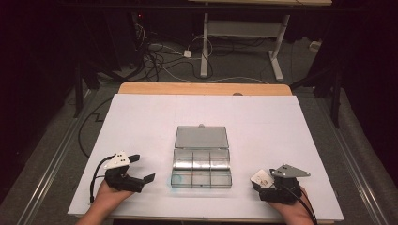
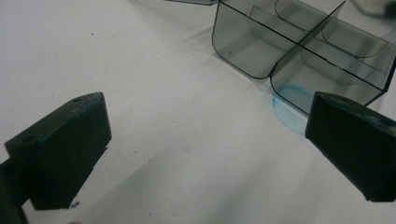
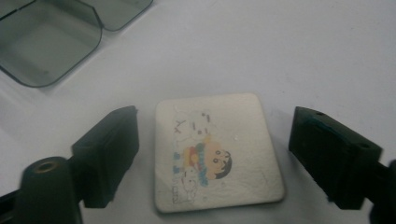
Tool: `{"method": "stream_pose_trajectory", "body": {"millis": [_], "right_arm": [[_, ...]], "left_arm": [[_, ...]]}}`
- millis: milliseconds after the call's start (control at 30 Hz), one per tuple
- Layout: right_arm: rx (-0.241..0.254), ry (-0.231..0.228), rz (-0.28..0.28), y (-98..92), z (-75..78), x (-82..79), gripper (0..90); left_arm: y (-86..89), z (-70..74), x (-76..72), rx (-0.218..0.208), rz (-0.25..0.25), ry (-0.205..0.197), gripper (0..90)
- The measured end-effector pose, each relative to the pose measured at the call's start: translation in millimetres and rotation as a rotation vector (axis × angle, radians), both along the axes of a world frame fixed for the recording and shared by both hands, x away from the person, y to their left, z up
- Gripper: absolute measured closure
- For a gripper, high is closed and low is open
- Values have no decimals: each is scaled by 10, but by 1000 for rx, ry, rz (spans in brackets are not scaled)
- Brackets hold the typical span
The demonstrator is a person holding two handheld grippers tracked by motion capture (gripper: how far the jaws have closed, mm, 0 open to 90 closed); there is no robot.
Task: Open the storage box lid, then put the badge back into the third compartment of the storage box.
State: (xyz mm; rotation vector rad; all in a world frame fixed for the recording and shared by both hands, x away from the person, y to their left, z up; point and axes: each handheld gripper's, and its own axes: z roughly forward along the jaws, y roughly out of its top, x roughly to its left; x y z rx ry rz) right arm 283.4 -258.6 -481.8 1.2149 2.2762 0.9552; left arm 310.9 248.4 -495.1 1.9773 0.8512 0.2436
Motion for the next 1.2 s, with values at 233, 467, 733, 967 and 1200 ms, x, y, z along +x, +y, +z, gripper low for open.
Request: {"method": "stream_pose_trajectory", "body": {"millis": [233,467,733,967,1200], "right_arm": [[-38,-15,20,32,-7,-27,288],[-29,-15,31,30,-10,-36,331],[-25,-13,33,24,-8,-29,332],[-22,-15,34,21,-4,-27,333],[-5,-14,26,22,12,-35,333]], "left_arm": [[-4,0,0,4,-3,0,1],[-10,1,1,10,-6,2,1],[-10,0,1,9,-7,2,1],[-6,1,-3,3,-6,-1,1],[-10,2,-7,6,-9,-6,1]]}}
